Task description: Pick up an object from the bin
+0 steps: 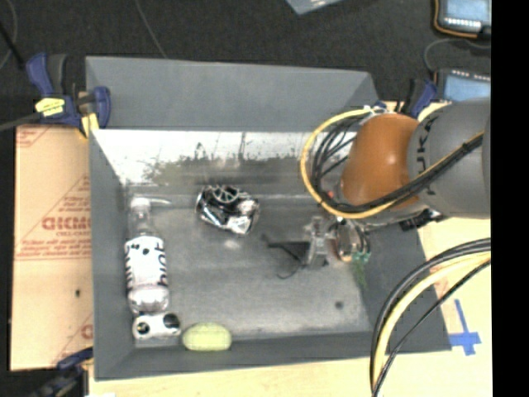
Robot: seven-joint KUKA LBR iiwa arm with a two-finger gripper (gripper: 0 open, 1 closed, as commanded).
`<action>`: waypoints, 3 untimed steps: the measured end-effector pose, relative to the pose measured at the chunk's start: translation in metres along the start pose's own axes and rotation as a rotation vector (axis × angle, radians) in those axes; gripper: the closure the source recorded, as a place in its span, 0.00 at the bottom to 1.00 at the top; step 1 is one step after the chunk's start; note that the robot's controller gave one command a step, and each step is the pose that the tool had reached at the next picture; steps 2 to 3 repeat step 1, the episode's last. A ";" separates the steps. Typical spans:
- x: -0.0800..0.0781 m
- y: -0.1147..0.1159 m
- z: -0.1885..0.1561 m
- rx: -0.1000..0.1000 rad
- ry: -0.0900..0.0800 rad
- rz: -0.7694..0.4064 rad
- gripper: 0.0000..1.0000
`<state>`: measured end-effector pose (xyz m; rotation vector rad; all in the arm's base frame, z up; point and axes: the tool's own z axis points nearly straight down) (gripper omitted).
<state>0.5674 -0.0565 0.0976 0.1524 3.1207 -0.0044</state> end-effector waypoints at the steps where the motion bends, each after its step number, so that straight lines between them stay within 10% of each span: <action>1: 0.000 0.000 -0.025 -0.001 0.000 0.000 1.00; 3: 0.000 0.000 -0.025 -0.001 0.000 0.000 1.00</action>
Offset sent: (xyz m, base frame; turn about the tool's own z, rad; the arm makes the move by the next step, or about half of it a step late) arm 0.0000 0.0001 0.0238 0.0000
